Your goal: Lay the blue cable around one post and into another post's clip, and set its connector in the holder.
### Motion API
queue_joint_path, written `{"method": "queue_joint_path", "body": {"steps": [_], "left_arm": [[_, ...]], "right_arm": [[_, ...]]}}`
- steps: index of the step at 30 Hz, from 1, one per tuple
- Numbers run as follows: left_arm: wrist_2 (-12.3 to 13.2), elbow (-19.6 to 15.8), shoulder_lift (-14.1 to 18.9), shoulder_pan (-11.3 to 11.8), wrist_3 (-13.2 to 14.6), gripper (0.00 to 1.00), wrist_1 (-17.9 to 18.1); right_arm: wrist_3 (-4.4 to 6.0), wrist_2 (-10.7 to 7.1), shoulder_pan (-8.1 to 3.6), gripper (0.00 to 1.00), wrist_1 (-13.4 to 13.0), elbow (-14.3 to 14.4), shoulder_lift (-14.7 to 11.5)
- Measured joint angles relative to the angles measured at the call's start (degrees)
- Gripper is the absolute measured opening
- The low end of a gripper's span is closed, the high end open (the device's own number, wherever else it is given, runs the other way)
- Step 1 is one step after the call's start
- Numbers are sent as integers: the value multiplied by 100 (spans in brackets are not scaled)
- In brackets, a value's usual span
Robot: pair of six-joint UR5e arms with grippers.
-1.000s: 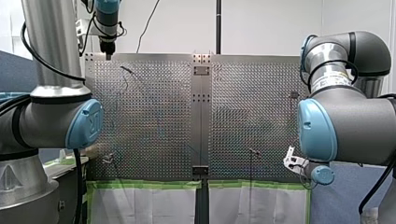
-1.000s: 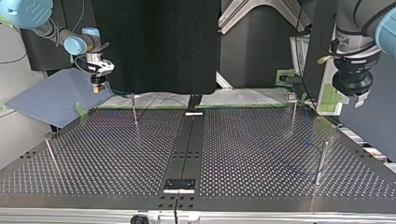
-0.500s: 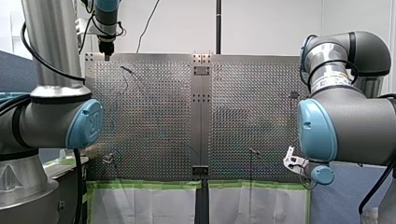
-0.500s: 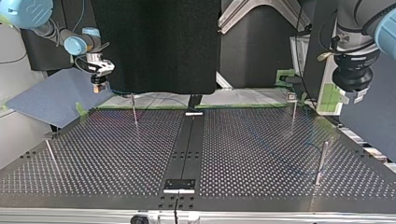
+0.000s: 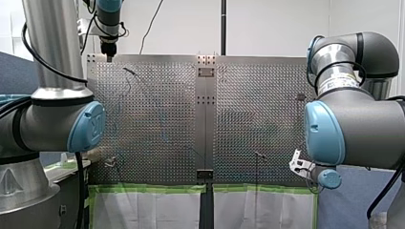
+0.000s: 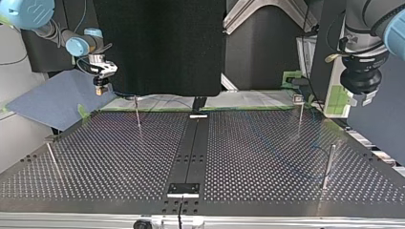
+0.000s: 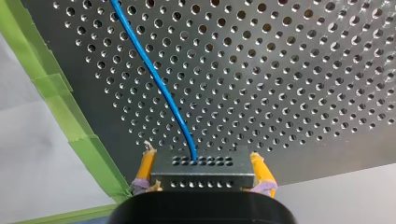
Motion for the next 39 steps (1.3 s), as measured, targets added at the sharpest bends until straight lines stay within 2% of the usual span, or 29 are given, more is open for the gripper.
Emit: {"method": "queue_joint_path", "body": {"steps": [6, 23, 30, 39], "left_arm": [[106, 1, 30, -18, 13, 98, 156], [1030, -44, 129, -159, -70, 98, 1090], [1376, -328, 27, -363, -117, 98, 1437], [1933, -882, -120, -625, -116, 98, 1993]], "right_arm": [[0, -1, 9, 0, 1, 0, -1], [0, -2, 67, 0, -2, 1, -2], [0, -2, 94, 0, 6, 1, -3], [0, -2, 126, 0, 16, 1, -4]]}}
